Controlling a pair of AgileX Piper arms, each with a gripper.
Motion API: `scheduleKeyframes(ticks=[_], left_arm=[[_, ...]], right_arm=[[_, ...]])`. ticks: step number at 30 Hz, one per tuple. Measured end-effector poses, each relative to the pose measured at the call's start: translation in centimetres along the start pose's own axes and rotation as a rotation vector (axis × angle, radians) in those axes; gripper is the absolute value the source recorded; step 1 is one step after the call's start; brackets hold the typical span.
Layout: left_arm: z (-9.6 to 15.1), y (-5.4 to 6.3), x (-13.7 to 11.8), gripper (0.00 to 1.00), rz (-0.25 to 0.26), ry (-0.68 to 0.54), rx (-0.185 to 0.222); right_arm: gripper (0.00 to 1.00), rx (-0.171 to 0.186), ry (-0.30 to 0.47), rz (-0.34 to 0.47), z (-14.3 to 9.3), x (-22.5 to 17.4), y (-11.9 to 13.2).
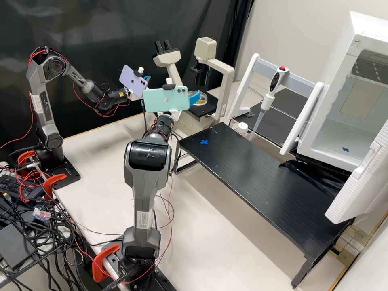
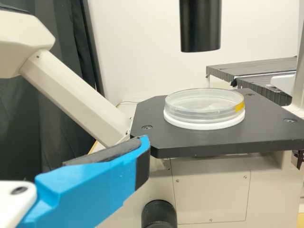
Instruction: Move the petri dish to the bench
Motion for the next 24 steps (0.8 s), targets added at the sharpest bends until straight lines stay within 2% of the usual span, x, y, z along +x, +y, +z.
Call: scheduleKeyframes(ticks=[4, 9, 15, 21, 24], left_arm=[[0.0, 0.0, 0.0, 1.00, 0.000, 0.000, 0.000], [0.0, 0.0, 0.0, 1.00, 0.000, 0.000, 0.000], [0.0, 0.0, 0.0, 1.00, 0.000, 0.000, 0.000], [0.0, 0.0, 0.0, 1.00, 0.000, 0.000, 0.000], [0.0, 0.0, 0.0, 1.00, 0.000, 0.000, 0.000]], right_arm=[[1.00, 0.004, -0.020, -0.018, -0.2, 1.8, -0.2], [1.00, 0.049, -0.045, -0.084, -0.6, 5.0, -1.1], [1.00, 0.035, -0.086, -0.159, -0.3, 8.5, -2.2], [1.00, 0.054, -0.122, -0.170, 0.2, 10.3, -2.0], [1.00, 0.046, -0.138, -0.170, 0.5, 11.7, -1.9]])
